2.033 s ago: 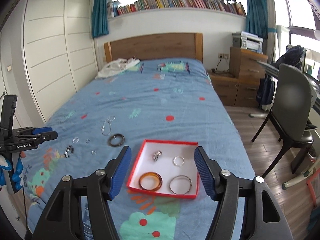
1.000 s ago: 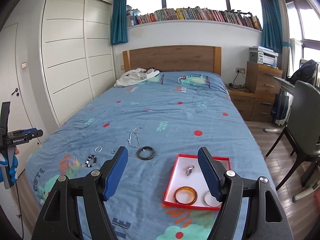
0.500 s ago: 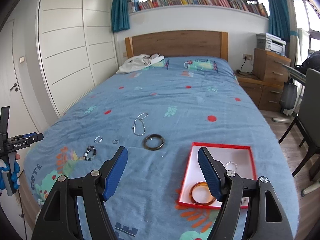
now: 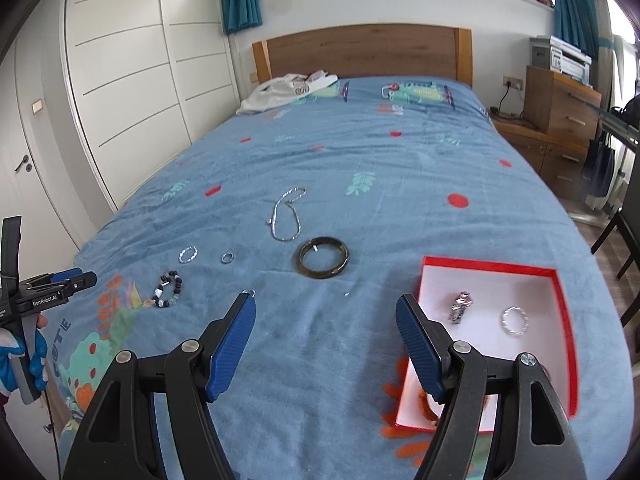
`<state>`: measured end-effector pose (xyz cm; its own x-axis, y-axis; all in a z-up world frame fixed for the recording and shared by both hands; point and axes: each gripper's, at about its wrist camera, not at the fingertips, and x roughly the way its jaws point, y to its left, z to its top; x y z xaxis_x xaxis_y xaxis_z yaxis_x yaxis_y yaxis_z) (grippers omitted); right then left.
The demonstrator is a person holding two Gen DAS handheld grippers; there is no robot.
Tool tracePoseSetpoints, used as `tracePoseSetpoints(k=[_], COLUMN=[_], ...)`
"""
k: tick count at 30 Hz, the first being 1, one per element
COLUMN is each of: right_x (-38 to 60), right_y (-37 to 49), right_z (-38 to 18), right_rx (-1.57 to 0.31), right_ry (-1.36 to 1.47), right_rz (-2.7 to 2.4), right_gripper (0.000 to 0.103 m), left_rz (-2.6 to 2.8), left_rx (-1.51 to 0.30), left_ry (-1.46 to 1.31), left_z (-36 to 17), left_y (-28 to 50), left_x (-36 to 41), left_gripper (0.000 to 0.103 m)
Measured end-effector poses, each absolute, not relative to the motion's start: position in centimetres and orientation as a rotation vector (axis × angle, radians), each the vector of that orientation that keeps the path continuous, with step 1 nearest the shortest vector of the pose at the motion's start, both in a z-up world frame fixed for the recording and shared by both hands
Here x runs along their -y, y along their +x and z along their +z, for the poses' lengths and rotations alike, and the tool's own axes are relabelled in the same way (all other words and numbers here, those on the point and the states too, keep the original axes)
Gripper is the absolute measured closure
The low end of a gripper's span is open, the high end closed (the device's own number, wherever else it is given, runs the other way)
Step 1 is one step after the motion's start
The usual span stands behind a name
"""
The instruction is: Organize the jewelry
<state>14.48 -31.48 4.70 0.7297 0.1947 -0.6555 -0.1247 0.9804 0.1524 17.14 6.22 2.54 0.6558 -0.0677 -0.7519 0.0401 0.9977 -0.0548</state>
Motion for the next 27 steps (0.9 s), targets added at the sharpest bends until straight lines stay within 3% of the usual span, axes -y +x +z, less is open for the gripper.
tracePoseSetpoints(k=[27], right_x=[28.1], right_y=[23.7], right_z=[-2.5], right_rx=[-0.815], right_ry=[0.139], right_rz=[0.222], right_gripper=[0.031], left_rz=[-0.124], left_rx=[-0.936], left_ry=[-0.029], left_z=[-5.8], left_y=[23.6], left_x=[-4.2], left_gripper=[0.042])
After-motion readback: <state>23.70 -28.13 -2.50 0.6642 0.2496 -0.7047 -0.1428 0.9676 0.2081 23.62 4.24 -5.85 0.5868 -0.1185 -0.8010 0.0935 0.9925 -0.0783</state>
